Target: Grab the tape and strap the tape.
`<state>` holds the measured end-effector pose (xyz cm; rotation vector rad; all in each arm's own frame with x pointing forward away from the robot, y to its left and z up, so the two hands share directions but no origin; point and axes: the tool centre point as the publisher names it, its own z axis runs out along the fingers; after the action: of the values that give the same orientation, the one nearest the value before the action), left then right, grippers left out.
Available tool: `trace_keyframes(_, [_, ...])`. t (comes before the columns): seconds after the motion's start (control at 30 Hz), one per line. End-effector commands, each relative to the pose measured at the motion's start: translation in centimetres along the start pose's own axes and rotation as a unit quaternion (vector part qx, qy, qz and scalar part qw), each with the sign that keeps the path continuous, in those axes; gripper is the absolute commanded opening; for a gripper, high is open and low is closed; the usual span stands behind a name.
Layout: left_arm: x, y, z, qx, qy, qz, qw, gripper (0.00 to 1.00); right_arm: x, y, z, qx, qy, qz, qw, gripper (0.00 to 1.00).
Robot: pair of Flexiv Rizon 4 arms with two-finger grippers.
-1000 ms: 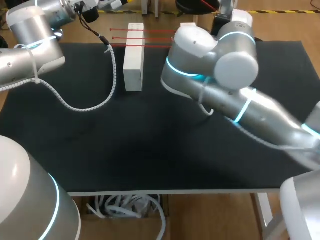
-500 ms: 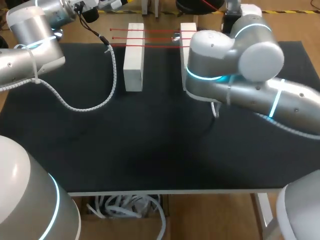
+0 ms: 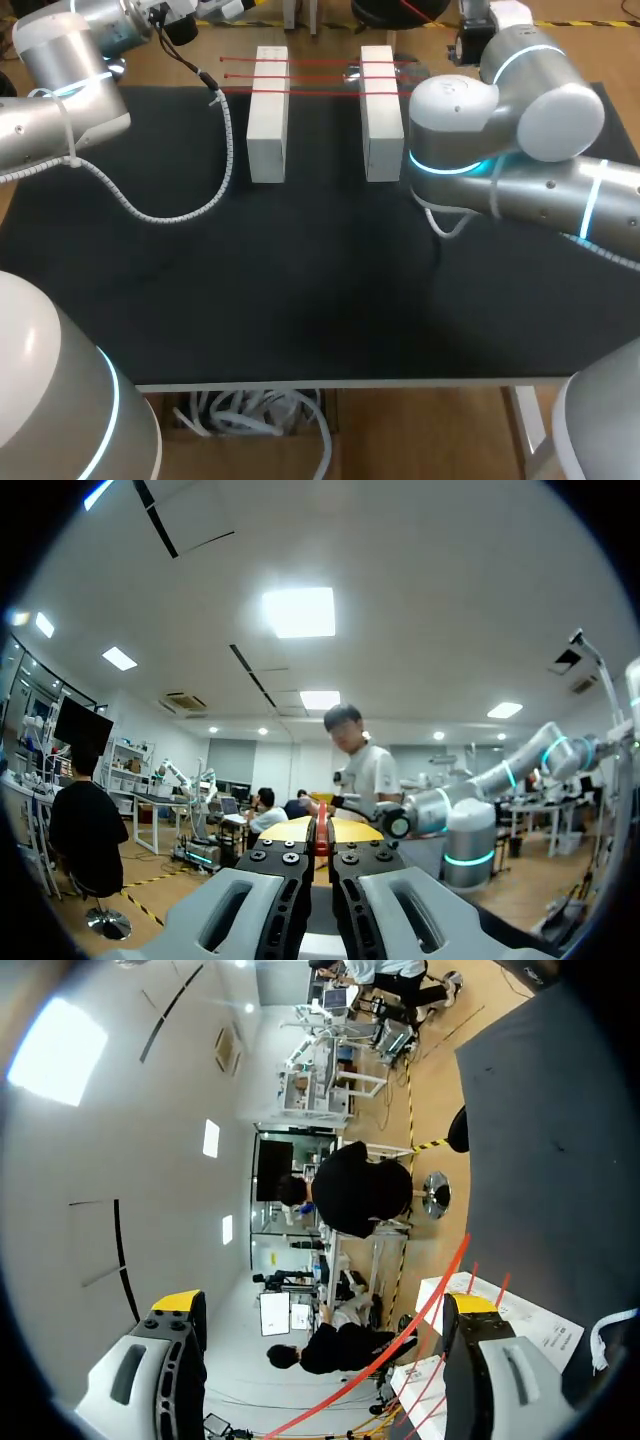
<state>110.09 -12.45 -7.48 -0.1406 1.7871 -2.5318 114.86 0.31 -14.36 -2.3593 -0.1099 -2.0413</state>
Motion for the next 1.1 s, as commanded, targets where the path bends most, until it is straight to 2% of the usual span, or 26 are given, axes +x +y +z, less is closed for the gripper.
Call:
trace_keyframes(0.03, [0.00, 0.06, 0.00, 0.001, 0.000, 0.001, 1.000, 0.00, 0.02, 0.29, -0.14, 0.022, -0.001, 0.001, 1.000, 1.00])
trace_keyframes(0.53, [0.00, 0.06, 0.00, 0.001, 0.000, 0.001, 1.000, 0.00, -0.42, -0.05, -0.37, 0.009, -0.005, 0.016, 1.000, 1.00])
trace_keyframes(0.57, [0.00, 0.06, 0.00, 0.001, 0.000, 0.001, 1.000, 0.00, -0.43, -0.07, -0.39, 0.009, -0.005, 0.016, 1.000, 0.76])
trace_keyframes(0.6, [0.00, 0.06, 0.00, 0.001, 0.000, 0.001, 1.000, 0.00, -0.43, -0.10, -0.42, 0.009, -0.005, 0.017, 1.000, 0.65])
trace_keyframes(0.63, [0.00, 0.06, 0.00, 0.001, 0.000, 0.001, 1.000, 0.00, -0.43, -0.12, -0.44, 0.009, -0.006, 0.018, 1.000, 0.67])
trace_keyframes(0.7, [0.00, 0.06, 0.00, 0.001, 0.000, 0.001, 1.000, 0.00, -0.43, -0.17, -0.46, 0.008, -0.005, 0.019, 1.000, 0.41])
trace_keyframes(0.73, [0.00, 0.06, 0.00, 0.001, 0.000, 0.001, 1.000, 0.00, -0.42, -0.21, -0.47, 0.008, -0.005, 0.020, 1.000, 0.36])
trace_keyframes(0.8, [0.00, 0.06, 0.00, 0.001, 0.000, 0.001, 1.000, 0.00, -0.42, -0.25, -0.47, 0.008, -0.004, 0.021, 1.000, 0.44])
trace_keyframes(0.9, [0.00, 0.06, 0.00, 0.001, 0.000, 0.001, 1.000, 0.00, -0.41, -0.34, -0.50, 0.008, -0.004, 0.022, 1.000, 0.49])
trace_keyframes(1.1, [0.00, 0.06, 0.00, 0.001, 0.000, 0.001, 1.000, 0.00, -0.43, -0.44, -0.52, 0.009, -0.005, 0.025, 1.000, 0.47])
